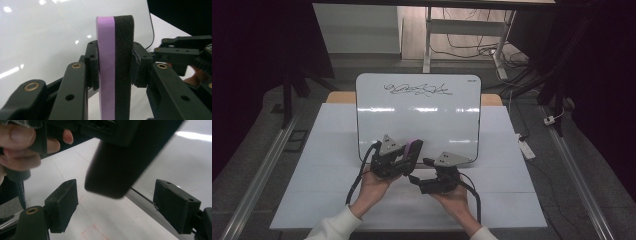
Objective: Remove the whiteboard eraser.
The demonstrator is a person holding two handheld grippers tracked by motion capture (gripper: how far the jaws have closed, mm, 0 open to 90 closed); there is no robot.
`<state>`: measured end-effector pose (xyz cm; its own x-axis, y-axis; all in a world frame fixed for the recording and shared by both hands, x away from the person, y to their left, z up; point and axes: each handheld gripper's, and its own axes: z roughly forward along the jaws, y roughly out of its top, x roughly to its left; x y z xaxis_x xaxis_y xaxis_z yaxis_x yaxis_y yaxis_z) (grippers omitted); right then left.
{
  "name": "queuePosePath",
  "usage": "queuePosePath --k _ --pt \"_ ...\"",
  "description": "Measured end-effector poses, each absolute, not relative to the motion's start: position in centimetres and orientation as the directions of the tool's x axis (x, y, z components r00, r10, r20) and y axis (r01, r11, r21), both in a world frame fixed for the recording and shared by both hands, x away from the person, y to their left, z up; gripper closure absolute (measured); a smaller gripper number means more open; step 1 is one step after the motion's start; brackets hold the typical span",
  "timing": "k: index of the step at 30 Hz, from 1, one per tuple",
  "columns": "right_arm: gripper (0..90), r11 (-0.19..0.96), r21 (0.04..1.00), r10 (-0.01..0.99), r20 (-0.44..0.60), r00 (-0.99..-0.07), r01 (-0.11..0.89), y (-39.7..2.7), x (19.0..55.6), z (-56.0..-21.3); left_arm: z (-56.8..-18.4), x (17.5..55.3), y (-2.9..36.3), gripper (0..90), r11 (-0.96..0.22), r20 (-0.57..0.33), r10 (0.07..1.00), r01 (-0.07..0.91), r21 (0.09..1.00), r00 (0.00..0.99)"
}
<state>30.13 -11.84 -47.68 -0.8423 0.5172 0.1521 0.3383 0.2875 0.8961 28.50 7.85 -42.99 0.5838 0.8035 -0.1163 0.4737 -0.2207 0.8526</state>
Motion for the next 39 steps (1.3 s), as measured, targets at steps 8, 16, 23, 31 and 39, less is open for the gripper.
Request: queuePosePath --k 8,16,23,31,39 --pt "22.4 0.261 0.898 0.526 0.175 -0.832 0.354 -11.1 30.2 -47.5 -42.8 28.1 7.5 63.5 -0.212 -0.118 0.797 0.458 0.864 0.592" --pt "33.1 0.23 0.898 0.543 0.201 -0.815 0.375 -11.3 30.5 -47.4 -42.8 28.0 7.4 63.4 -0.21 -0.114 0.799 0.451 0.868 0.591" --pt "39.5 0.239 0.899 0.539 0.192 -0.82 0.367 -11.6 30.5 -47.3 -42.8 28.1 7.7 62.5 -0.209 -0.129 0.784 0.454 0.866 0.608" --pt "41.0 0.246 0.907 0.518 0.176 -0.837 0.343 -12.0 30.4 -47.1 -42.7 28.3 8.4 52.4 -0.196 -0.156 0.758 0.449 0.872 0.634" --pt "41.3 0.252 0.911 0.484 0.172 -0.858 0.325 -12.9 30.4 -47.2 -42.2 28.9 11.0 28.9 -0.165 -0.229 0.669 0.442 0.882 0.707"
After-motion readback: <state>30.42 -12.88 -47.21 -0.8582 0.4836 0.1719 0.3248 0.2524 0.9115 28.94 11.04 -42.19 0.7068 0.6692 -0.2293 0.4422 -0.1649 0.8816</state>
